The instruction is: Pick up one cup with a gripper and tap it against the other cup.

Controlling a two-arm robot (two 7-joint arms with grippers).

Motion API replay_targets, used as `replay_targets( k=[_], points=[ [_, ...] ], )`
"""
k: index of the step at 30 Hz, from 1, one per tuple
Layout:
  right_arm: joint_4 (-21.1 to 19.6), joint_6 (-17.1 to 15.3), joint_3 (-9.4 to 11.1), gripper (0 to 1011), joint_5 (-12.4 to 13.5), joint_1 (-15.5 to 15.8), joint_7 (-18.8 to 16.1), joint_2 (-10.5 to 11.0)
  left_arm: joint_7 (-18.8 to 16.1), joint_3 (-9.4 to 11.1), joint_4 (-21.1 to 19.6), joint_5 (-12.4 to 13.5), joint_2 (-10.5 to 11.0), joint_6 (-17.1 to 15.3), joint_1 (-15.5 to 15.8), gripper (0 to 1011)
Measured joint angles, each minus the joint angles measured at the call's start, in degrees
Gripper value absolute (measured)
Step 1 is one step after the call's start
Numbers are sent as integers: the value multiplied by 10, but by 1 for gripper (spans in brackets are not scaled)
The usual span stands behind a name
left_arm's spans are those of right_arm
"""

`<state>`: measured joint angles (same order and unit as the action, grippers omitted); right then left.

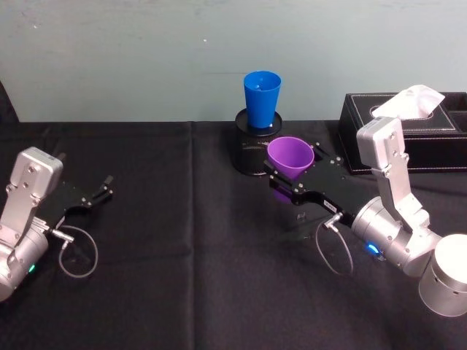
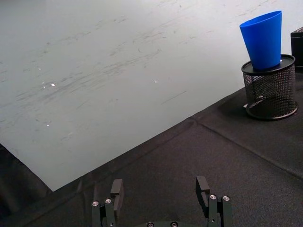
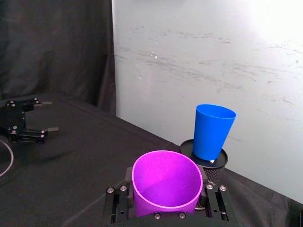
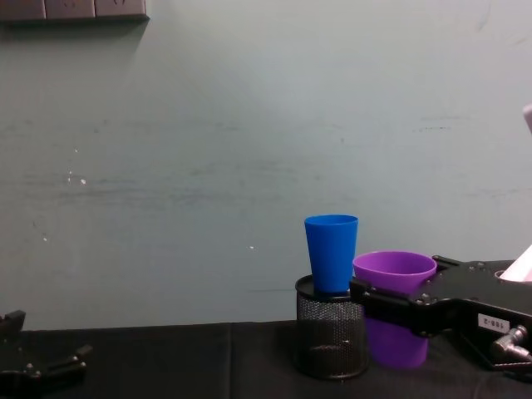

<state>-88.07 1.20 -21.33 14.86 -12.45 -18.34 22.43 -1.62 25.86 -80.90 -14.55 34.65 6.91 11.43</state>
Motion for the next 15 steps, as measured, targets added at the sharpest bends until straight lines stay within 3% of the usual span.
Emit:
replay_targets(
  k=[15],
  points=[
    [0, 0, 0, 742, 0, 0, 0, 0, 0, 0, 0, 0, 0, 0, 0, 1000]
  ],
)
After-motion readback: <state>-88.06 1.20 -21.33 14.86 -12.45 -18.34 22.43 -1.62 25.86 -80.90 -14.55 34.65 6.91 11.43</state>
